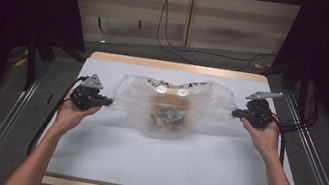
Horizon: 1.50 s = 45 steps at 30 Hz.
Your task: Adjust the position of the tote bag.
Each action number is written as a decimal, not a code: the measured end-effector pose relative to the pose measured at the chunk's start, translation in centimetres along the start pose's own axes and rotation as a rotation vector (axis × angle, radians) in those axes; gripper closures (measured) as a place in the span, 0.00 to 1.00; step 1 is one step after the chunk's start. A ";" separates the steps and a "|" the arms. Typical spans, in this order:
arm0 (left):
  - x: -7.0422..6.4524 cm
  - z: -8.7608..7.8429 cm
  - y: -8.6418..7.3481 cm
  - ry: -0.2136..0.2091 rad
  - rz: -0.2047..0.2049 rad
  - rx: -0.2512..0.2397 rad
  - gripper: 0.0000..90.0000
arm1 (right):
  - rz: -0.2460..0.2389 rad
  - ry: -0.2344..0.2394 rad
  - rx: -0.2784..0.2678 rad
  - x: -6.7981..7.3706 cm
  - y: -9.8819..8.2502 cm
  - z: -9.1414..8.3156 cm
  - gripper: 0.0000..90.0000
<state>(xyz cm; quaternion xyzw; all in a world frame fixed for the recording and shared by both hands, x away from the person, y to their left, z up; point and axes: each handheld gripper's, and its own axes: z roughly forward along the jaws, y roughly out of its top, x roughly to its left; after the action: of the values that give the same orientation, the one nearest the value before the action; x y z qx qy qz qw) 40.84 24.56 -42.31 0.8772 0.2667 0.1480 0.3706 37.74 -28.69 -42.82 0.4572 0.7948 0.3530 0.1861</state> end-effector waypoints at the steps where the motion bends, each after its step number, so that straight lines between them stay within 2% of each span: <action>1: 0.1 0.2 -0.1 0.000 0.001 0.010 0.98 | 0.004 0.000 0.002 0.0 -0.1 0.1 1.00; 4: 0.0 1.0 -0.2 0.008 0.010 0.047 0.98 | -0.007 -0.005 0.029 0.0 -0.5 0.7 1.00; 7: -0.1 1.5 -0.5 0.013 0.002 0.051 0.98 | -0.014 -0.011 0.052 0.1 -0.9 1.4 1.00; 8: -0.2 1.3 -0.4 0.009 0.014 0.053 0.98 | -0.010 -0.022 0.039 0.1 -1.0 1.5 1.00; 9: -0.2 1.0 -0.4 0.012 0.021 0.039 0.98 | -0.008 -0.019 0.028 0.2 -1.1 1.3 1.00; 11: 0.1 -0.2 -0.2 0.006 0.006 -0.014 0.98 | -0.013 -0.015 -0.010 0.0 -0.9 0.7 1.00; 13: 0.6 -1.6 0.0 -0.010 -0.027 -0.111 0.98 | -0.004 -0.001 -0.061 -0.4 -0.5 -0.3 1.00; 15: 1.0 -2.5 0.4 -0.016 -0.053 -0.183 0.98 | 0.016 0.019 -0.132 -0.6 0.1 -1.5 1.00; 17: 1.1 -2.9 1.0 -0.006 -0.042 -0.187 0.98 | 0.009 0.010 -0.162 -0.5 1.0 -2.2 1.00; 19: 1.2 -3.2 1.4 0.009 -0.050 -0.202 0.98 | -0.003 -0.007 -0.190 -0.3 2.0 -2.6 1.00; 21: 1.6 -3.4 1.6 0.003 -0.064 -0.225 0.98 | 0.001 -0.013 -0.211 -0.3 2.8 -2.9 1.00; 23: 1.9 -3.6 1.5 0.017 -0.065 -0.220 0.98 | -0.001 -0.008 -0.228 -0.3 3.4 -3.0 1.00; 24: 2.1 -3.8 1.4 0.012 -0.073 -0.224 0.98 | -0.002 -0.019 -0.235 -0.3 3.6 -3.0 1.00; 26: 2.3 -4.0 1.3 0.007 -0.076 -0.230 0.98 | 0.007 -0.011 -0.254 -0.5 4.0 -3.1 1.00; 29: 2.0 -3.7 1.6 0.057 -0.052 -0.192 0.98 | 0.010 -0.017 -0.237 -0.4 4.4 -2.7 1.00; 31: 1.9 -3.3 1.9 0.075 -0.036 -0.171 0.98 | -0.003 -0.039 -0.233 -0.1 4.8 -2.3 1.00; 33: 2.0 -3.2 2.0 0.075 -0.040 -0.168 0.98 | -0.006 -0.051 -0.228 0.1 5.1 -2.2 1.00; 36: 2.3 -3.6 2.3 0.072 -0.034 -0.161 0.98 | -0.009 -0.042 -0.237 0.0 5.7 -2.3 1.00; 37: 2.2 -3.8 2.4 0.096 -0.018 -0.154 0.98 | -0.008 -0.040 -0.236 0.0 5.9 -2.4 1.00; 39: 2.3 -3.9 2.9 0.097 -0.016 -0.154 0.98 | -0.018 -0.039 -0.237 0.0 6.5 -2.5 1.00; 40: 2.4 -3.9 3.1 0.108 -0.010 -0.140 0.98 | -0.024 -0.045 -0.230 0.1 6.7 -2.5 1.00; 43: 2.4 -3.7 3.3 0.109 -0.017 -0.144 0.98 | -0.027 -0.065 -0.205 0.1 7.3 -2.1 1.00; 45: 2.1 -3.3 3.4 0.124 0.006 -0.106 0.98 | -0.021 -0.070 -0.189 0.1 7.4 -1.7 1.00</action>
<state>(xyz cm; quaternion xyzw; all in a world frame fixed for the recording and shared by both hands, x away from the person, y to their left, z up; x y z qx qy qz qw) 42.26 25.72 -37.48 0.8464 0.2784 0.2171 0.3988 41.07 -26.82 -36.26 0.4414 0.7558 0.4081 0.2597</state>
